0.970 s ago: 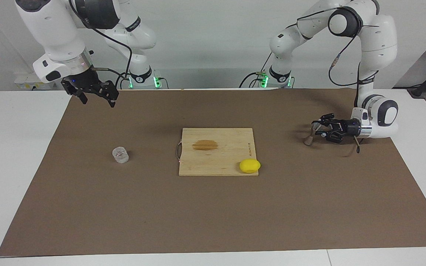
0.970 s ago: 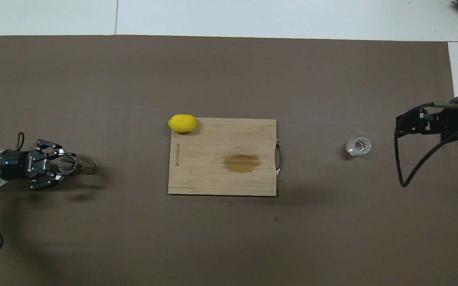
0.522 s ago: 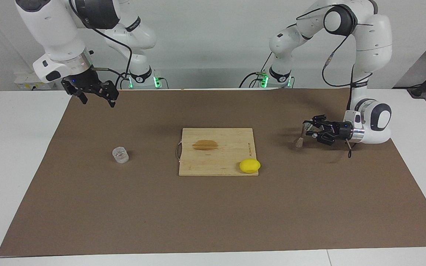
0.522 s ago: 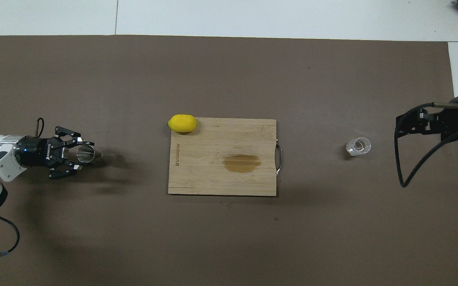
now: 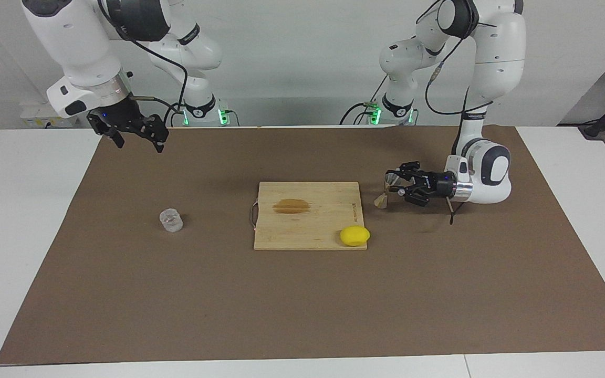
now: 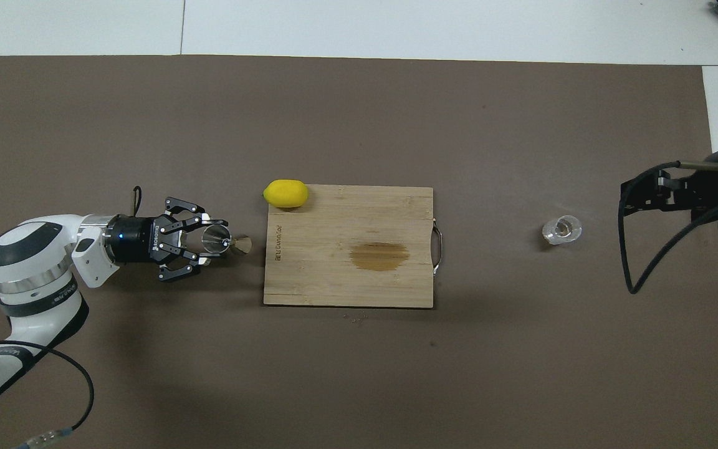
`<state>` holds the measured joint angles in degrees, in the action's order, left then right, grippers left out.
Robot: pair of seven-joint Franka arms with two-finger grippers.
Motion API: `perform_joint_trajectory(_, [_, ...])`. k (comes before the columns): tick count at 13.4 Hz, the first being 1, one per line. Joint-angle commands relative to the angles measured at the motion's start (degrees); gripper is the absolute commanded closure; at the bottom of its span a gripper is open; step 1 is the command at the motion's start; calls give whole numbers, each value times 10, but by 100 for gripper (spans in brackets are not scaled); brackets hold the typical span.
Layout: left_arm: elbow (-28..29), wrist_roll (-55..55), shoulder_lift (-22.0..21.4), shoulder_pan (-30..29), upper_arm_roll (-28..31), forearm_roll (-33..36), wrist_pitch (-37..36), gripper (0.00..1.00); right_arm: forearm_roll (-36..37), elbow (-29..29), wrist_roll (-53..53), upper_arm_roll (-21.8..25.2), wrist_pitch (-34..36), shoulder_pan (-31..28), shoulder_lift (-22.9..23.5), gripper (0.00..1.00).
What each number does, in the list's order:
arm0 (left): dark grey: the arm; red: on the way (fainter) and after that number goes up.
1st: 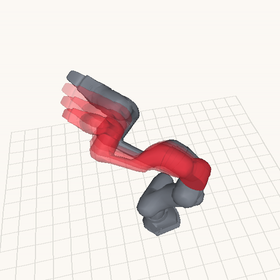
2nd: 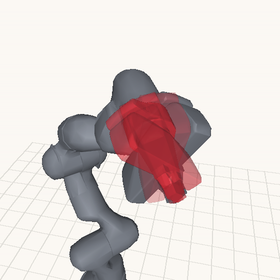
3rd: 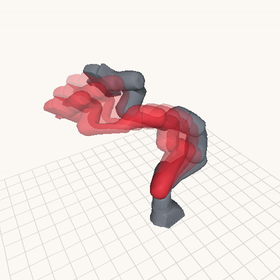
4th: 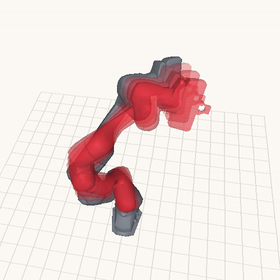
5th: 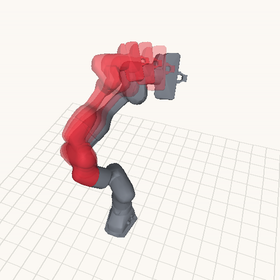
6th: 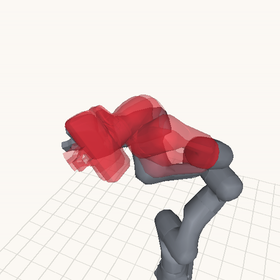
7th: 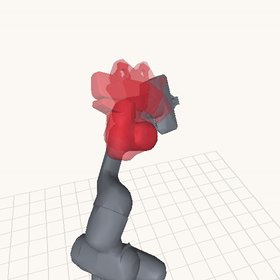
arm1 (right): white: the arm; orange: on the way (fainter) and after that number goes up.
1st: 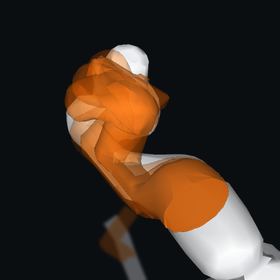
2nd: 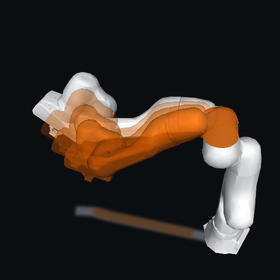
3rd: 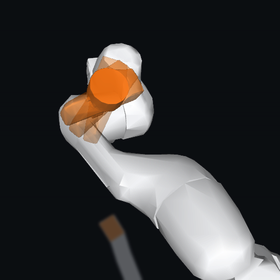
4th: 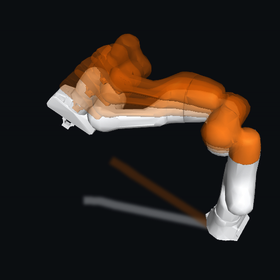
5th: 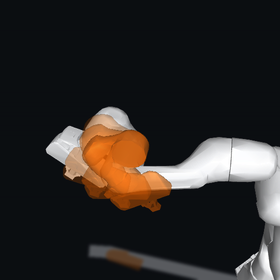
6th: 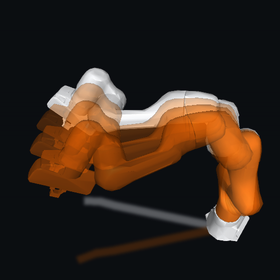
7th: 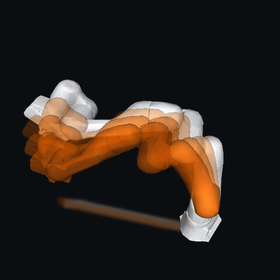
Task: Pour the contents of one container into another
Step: 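Carry the metal cup with the left gripper onto the wooden board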
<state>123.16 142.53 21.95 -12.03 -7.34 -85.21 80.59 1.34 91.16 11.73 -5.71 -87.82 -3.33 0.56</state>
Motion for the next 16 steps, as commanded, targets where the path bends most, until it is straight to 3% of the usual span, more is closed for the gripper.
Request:
perform_joint_trajectory(1, [70,1,-68,50,9,-62,63,100,3,2,-9,-2,6,-5,-2,1])
perform_joint_trajectory(4, [101,0,-100,117,9,-153,127,100,3,1,-11,-2,11,-5,-2,1])
perform_joint_trajectory(8, [117,6,-100,216,9,-269,193,100,3,2,-7,-2,8,-5,-2,3])
perform_joint_trajectory(12, [119,39,-96,312,10,-413,264,100,3,9,51,-1,-11,-17,-1,20])
perform_joint_trajectory(14, [111,68,-93,353,11,-492,293,100,2,16,95,-1,-21,-19,2,24])
perform_joint_trajectory(15, [104,96,-91,366,10,-520,309,100,-3,20,125,-1,-29,-22,7,30])
perform_joint_trajectory(16, [97,107,-89,377,11,-534,319,100,-4,23,181,-1,-38,-24,15,44])
